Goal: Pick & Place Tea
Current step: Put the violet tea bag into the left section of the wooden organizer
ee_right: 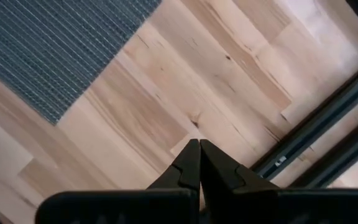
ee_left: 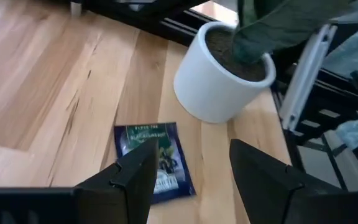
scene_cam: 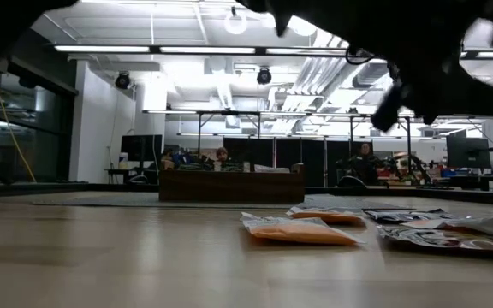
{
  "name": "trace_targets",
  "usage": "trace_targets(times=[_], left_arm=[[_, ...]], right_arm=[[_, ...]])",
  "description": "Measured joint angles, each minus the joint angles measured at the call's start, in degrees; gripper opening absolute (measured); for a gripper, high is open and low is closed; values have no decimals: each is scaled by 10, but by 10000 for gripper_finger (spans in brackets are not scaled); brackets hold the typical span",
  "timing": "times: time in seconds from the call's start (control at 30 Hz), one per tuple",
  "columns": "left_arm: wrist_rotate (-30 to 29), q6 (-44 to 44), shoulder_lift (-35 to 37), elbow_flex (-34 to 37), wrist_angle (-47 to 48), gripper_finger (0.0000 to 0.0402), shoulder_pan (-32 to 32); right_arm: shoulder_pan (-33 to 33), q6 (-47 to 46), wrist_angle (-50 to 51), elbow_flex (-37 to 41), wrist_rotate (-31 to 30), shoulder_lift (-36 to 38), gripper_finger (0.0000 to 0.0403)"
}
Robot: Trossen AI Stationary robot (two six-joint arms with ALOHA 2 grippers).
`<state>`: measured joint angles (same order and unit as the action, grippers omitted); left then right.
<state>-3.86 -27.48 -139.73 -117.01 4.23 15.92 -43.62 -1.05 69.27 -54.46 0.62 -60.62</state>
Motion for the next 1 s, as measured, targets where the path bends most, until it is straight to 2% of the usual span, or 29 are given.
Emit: trace_targets(times=[0.1,0.17,0.33,0.47,0.6,0.77,1.0], left_arm=[[-2,-2,-42,-55,23,197,-2],[-6,-2,-52,-73,72,197,-1],[-11,23,-48,-75,90,197,-1],[-12,76,-50,-72,94,197,2],[-38,111,-50,-73,98,197,11],[-73,127,-50,-72,93,197,16],[-81,144,-50,-72,85,197,13]], right_arm=[[-15,14,-3,0,14,7,0],[-22,24,-5,0,15,11,0],[-38,47,-6,0,15,16,0],[-49,61,-16,0,17,16,0],[-55,62,-31,0,31,16,0],[-56,62,-41,0,42,16,0],[-56,57,-46,0,42,16,0]])
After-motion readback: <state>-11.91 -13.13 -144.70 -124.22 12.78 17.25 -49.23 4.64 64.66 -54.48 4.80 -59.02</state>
